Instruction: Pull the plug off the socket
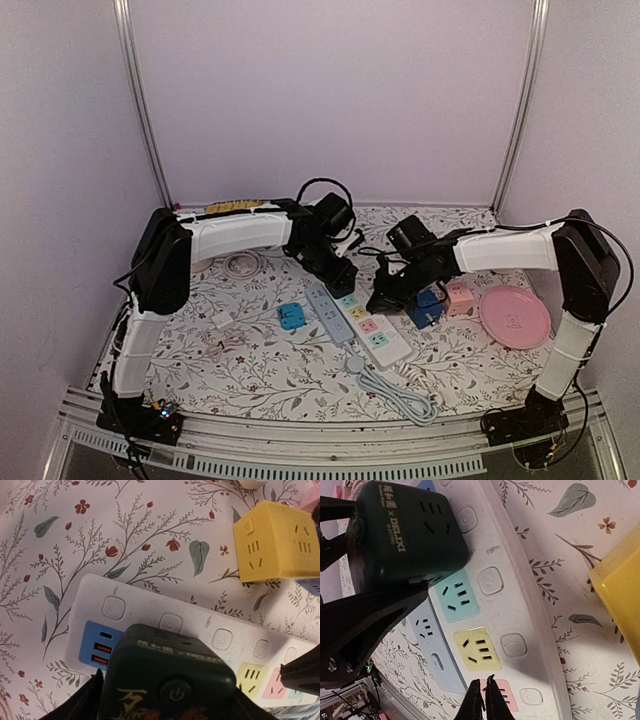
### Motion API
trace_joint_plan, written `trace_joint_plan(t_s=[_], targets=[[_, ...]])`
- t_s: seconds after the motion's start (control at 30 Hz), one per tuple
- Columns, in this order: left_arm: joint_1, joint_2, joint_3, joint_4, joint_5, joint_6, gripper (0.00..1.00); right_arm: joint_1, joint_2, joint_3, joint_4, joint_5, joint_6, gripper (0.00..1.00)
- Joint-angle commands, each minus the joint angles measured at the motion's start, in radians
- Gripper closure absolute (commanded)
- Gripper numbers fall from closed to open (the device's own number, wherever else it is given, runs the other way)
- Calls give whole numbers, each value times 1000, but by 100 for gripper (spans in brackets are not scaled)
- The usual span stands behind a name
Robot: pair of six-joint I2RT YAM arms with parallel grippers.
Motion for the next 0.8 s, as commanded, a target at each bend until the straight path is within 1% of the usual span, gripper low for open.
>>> trace_joint_plan(t_s=[0.0, 0.2, 0.3, 0.33, 0.47, 0.57, 0.77], targets=[[-16, 12, 19, -25, -32, 21, 30, -6, 36, 14, 47, -31, 12, 94], [-21, -3, 31, -20, -37, 29, 51, -9, 86, 38, 48, -35, 10, 94], [-22, -18, 29, -15, -30, 25, 67, -15, 98, 46, 49, -32, 10, 94], [-22, -23, 27, -12, -24, 25, 69, -18, 101, 46, 49, -32, 11, 94], [-25, -47, 21, 1, -4, 22, 89, -31, 111, 43, 50, -27, 14, 93], [-34, -82, -12, 42, 7, 27, 94, -34, 123, 45, 49, -25, 15, 93], [-47, -148, -69, 137, -1, 39, 97, -38, 141, 43, 49, -22, 16, 93]])
